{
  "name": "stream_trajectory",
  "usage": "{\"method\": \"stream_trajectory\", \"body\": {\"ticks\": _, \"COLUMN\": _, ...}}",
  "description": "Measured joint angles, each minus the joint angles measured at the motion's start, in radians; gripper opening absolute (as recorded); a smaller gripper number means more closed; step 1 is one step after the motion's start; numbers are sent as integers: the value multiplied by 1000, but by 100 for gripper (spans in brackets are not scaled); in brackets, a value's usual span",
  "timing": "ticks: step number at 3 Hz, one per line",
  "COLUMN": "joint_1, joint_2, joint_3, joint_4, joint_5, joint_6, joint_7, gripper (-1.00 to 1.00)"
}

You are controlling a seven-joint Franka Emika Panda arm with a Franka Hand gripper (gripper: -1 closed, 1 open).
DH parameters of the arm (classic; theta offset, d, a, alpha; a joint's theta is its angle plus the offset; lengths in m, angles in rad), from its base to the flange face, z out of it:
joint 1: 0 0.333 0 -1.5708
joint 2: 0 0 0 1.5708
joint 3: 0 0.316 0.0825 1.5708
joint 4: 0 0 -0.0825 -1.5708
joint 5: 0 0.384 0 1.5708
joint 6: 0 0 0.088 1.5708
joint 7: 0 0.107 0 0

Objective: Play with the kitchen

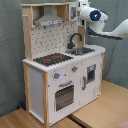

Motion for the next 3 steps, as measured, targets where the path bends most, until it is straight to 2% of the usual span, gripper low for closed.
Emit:
{"method": "stream_trajectory", "body": {"ticks": 1, "joint_1": -67, "joint_2": 7, "joint_3": 52, "joint_4": 63, "joint_5": 0, "joint_6": 0, "joint_7": 15, "gripper": -100}}
{"method": "stream_trajectory", "body": {"ticks": 2, "joint_1": 18, "joint_2": -22, "joint_3": 8, "joint_4": 86, "joint_5": -1, "joint_6": -35, "joint_7": 19, "gripper": -100}}
{"method": "stream_trajectory", "body": {"ticks": 3, "joint_1": 95, "joint_2": -57, "joint_3": 6, "joint_4": 82, "joint_5": -2, "joint_6": -99, "joint_7": 19, "gripper": -100}}
